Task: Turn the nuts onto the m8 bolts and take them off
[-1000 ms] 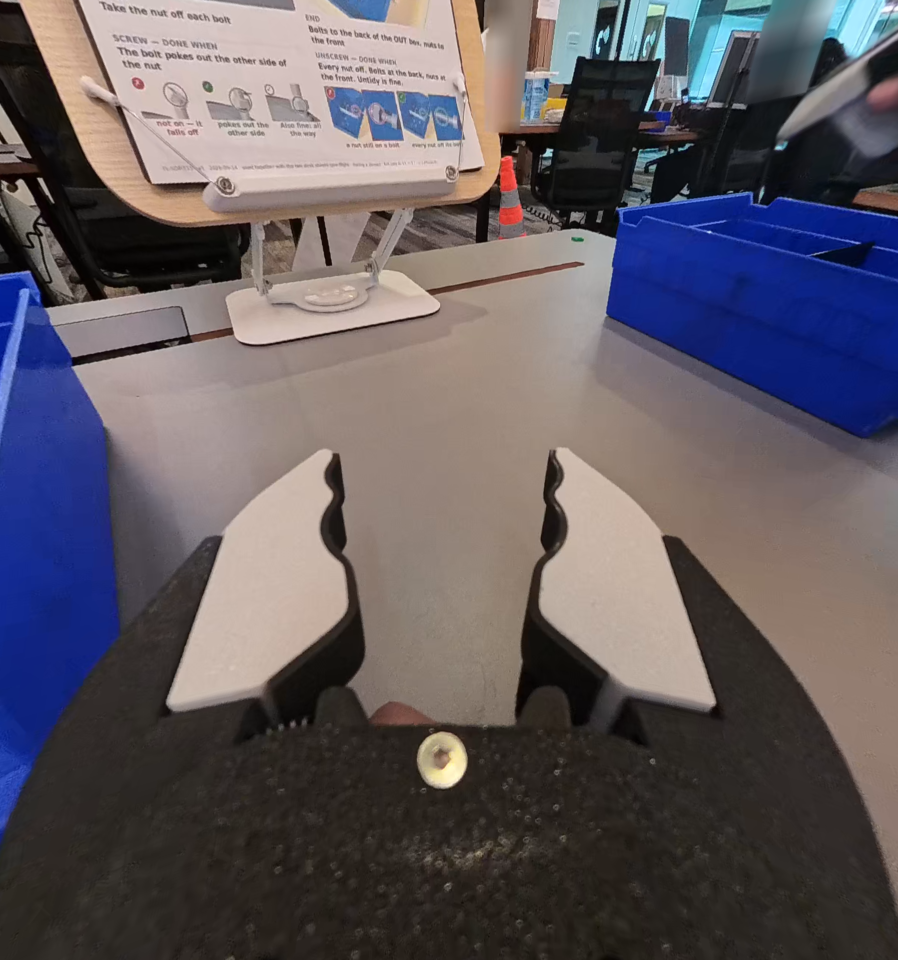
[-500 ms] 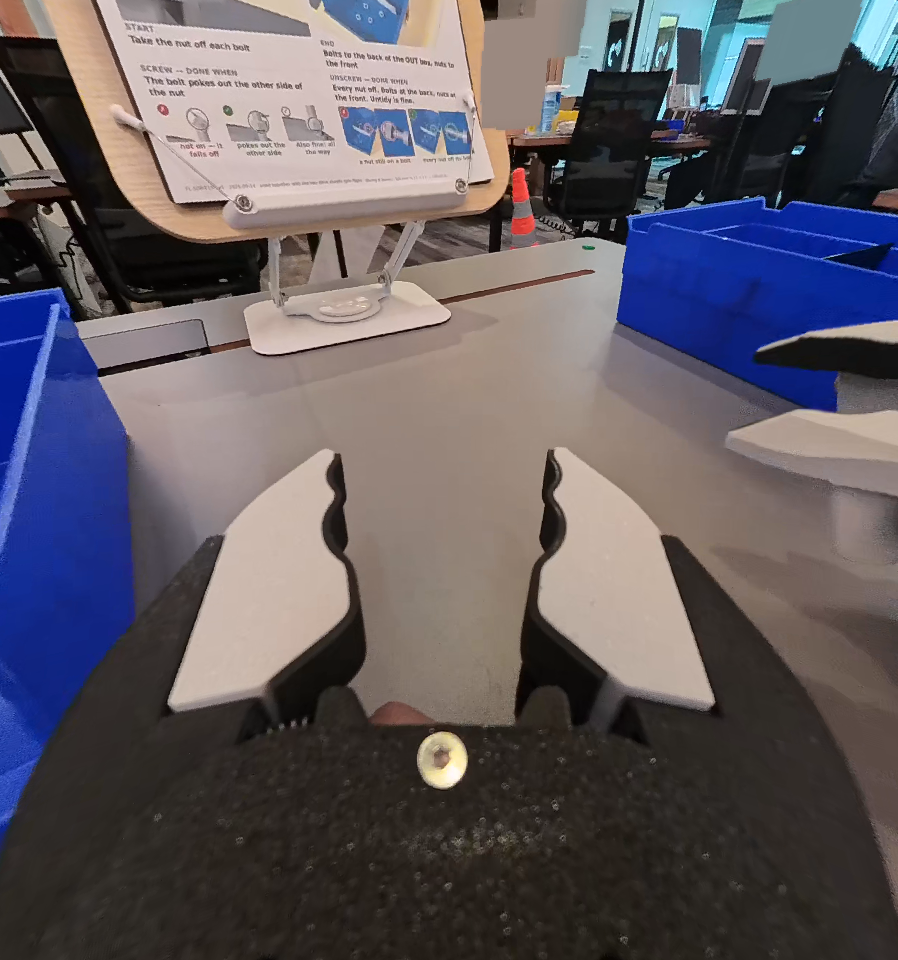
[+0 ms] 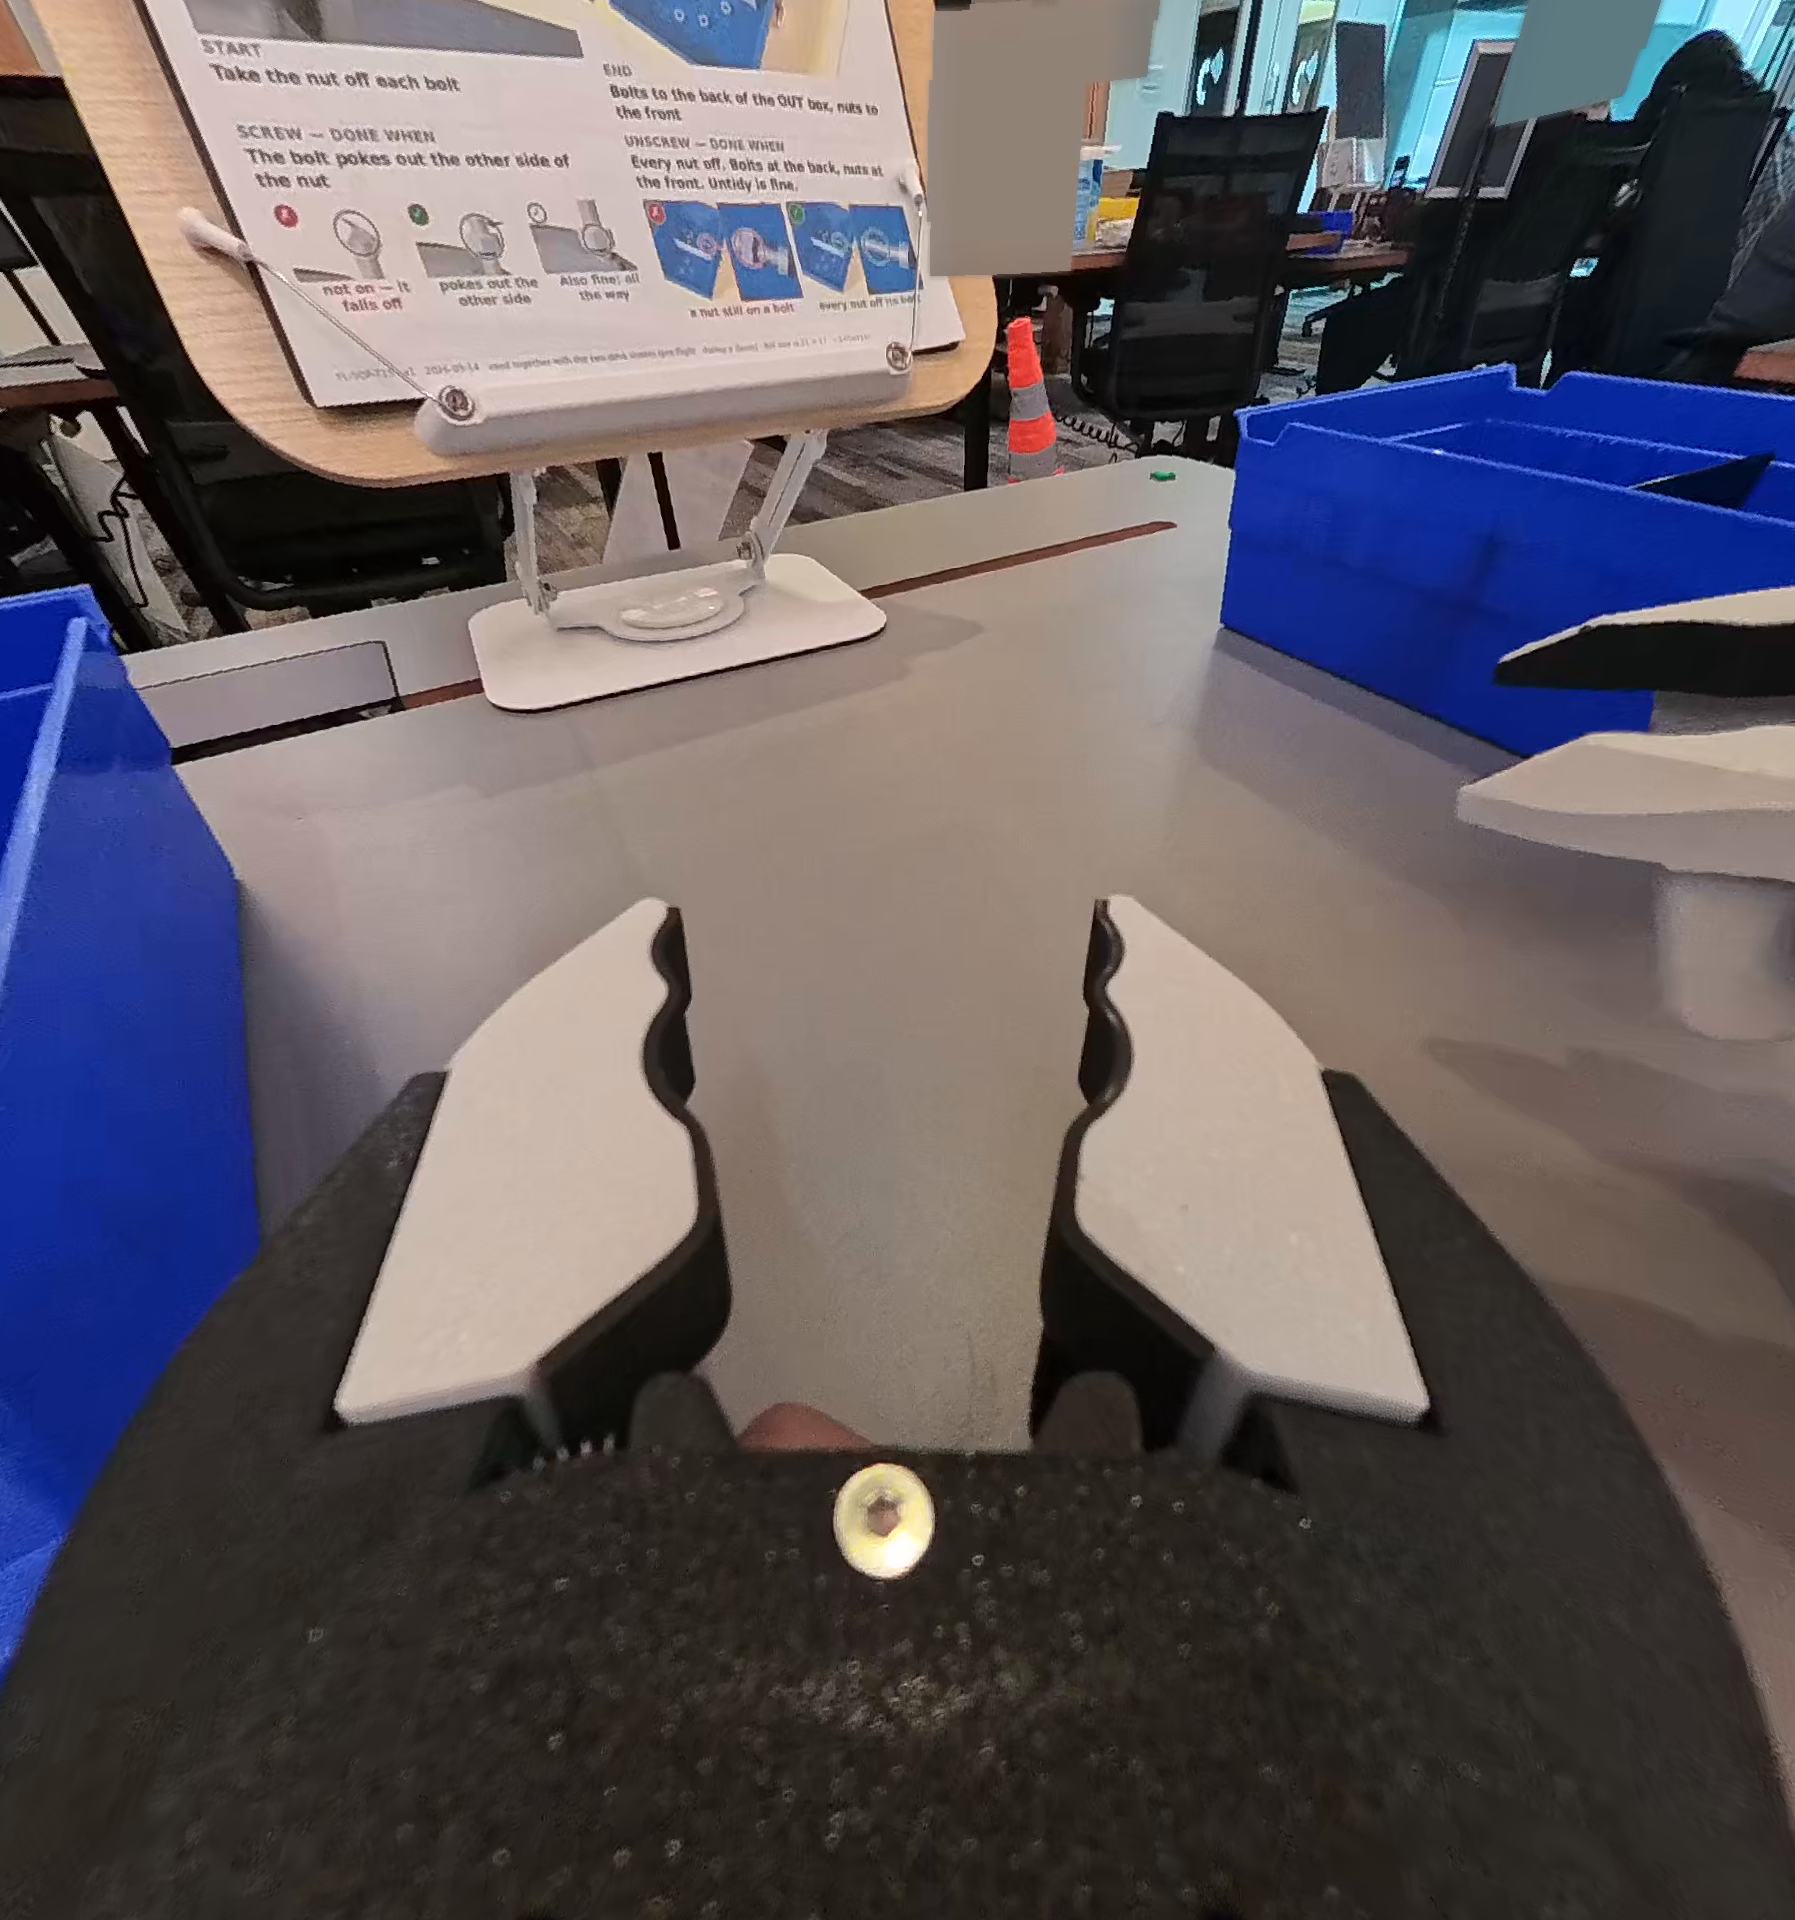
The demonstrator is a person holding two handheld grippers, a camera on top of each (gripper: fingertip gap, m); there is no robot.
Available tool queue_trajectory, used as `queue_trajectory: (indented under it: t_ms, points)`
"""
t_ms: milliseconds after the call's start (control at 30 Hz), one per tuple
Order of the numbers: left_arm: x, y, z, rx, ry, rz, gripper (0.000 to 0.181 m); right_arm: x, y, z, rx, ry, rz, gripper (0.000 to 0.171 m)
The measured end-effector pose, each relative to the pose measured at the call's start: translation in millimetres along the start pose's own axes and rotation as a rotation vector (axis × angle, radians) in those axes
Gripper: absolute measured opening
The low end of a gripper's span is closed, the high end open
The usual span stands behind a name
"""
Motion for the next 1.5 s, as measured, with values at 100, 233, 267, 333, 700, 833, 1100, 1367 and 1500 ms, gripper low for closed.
queue_trajectory:
  t_ms: [100,233,267,333,700,833,1100,1367,1500]
  points:
    - [1.7,-1.8,0.6,-0.003,-0.009,-0.025,0.07,0.8,1.6,2.7,0.003,-0.011,0.002,0.059]
    - [31.6,-23.6,8.4,-0.047,0.017,-0.04,0.07,5.4,3.5,2.3,0.018,-0.004,0.001,0.058]
    - [46.3,-33.7,15.5,-0.047,0.064,-0.042,0.07,7.0,3.3,1.8,0.021,-0.006,-0.002,0.058]
    - [71.2,-57.8,44.5,0.008,0.189,-0.037,0.068,10.1,3.5,0.4,0.027,-0.011,-0.008,0.057]
    - [32.1,-27.9,197.6,-0.248,0.483,0.669,0.056,13.0,-1.9,-12.0,0.015,0.015,-0.017,0.056]
    - [-6.1,0.3,203.9,-0.359,0.47,0.806,0.049,17.2,-4.6,-15.3,0.008,0.006,-0.022,0.055]
    - [-45.1,32.7,211.2,-0.372,0.497,0.966,0.047,16.3,-11.4,-21.6,-0.002,0.002,-0.015,0.053]
    - [-49.4,41.9,207.7,-0.481,0.415,0.998,0.021,12.8,-11.8,-23.9,0.006,0.013,-0.001,0.051]
    - [-50.1,40.9,208.5,-0.485,0.405,0.971,0.016,11.9,-11.6,-22.8,0.009,0.009,0.002,0.05]
Point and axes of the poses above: each gripper's, where its closed fingertips meet, y out along the fingers, x out of its top, z = x × y across the jaws, the point moved 5 cm from there along -y, back along the fingers, and after that the axes turned 4 degrees about z, right-handed, at the moved point
